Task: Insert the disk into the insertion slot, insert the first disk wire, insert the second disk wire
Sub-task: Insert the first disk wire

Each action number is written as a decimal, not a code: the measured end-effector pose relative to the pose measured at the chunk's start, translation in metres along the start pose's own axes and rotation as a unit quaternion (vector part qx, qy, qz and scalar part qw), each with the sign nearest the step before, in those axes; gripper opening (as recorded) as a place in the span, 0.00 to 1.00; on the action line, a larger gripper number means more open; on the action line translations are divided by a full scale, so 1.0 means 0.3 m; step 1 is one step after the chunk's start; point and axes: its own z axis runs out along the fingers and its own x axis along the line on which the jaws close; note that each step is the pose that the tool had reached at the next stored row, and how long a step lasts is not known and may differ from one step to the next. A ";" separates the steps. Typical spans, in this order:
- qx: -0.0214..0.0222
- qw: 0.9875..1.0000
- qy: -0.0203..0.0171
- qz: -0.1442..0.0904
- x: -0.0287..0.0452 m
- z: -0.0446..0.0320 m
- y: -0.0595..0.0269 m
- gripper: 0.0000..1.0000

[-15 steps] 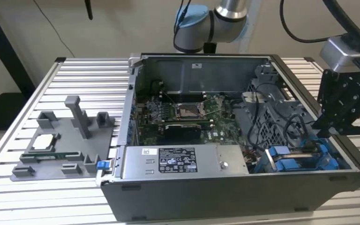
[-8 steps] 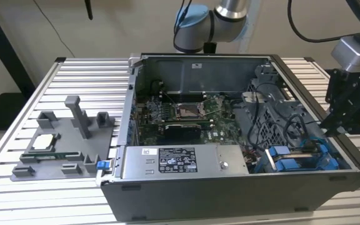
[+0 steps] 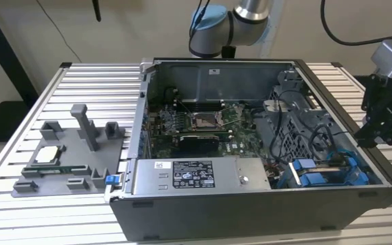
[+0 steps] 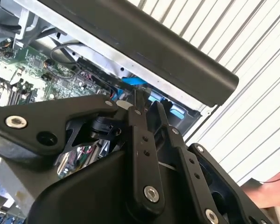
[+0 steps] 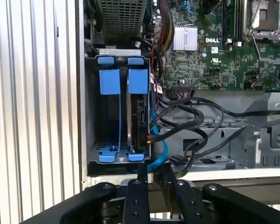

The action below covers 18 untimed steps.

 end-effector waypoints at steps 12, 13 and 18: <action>-0.001 1.000 -0.026 0.000 0.001 0.012 -0.001 0.00; -0.001 1.000 -0.026 0.000 0.001 0.012 -0.001 0.00; -0.001 1.000 -0.026 0.000 0.001 0.010 0.005 0.00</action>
